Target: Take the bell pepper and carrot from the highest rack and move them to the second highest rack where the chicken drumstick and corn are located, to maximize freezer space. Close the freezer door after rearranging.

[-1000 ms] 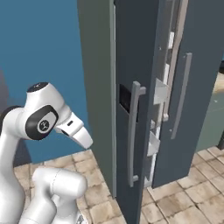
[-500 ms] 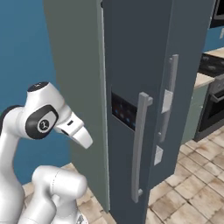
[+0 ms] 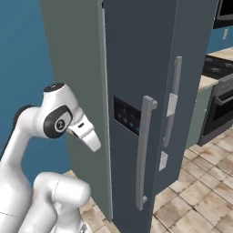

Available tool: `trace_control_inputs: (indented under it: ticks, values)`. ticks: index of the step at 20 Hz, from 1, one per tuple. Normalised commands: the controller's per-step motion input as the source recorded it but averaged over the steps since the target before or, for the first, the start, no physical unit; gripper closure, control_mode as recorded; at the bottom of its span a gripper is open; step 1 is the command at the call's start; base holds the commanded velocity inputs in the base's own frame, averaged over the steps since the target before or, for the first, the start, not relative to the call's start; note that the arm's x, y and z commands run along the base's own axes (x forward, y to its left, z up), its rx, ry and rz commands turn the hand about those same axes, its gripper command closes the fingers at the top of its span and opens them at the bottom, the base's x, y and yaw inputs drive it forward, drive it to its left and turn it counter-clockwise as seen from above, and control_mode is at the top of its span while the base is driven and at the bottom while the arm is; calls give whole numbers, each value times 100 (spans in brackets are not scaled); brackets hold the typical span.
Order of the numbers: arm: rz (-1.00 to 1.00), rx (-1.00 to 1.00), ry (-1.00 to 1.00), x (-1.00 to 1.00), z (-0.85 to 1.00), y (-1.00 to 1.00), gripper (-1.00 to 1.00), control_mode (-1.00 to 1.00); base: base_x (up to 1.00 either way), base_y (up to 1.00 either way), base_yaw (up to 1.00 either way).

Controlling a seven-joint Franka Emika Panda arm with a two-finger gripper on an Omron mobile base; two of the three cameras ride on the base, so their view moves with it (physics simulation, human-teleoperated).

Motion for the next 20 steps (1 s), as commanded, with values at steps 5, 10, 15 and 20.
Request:
trace_control_inputs:
  ticks: [5, 10, 15, 20]
  values:
    - [-2, 3, -4, 85, -17, -22, -100, -100, 0, 0, 0]
    - [0, 0, -18, 76, -29, -35, -100, -100, 0, 0, 0]
    - [0, 0, -13, 76, -28, -33, -100, -100, 0, 0, 0]
    - [0, 0, -4, 80, -23, -34, -100, -100, 0, 0, 0]
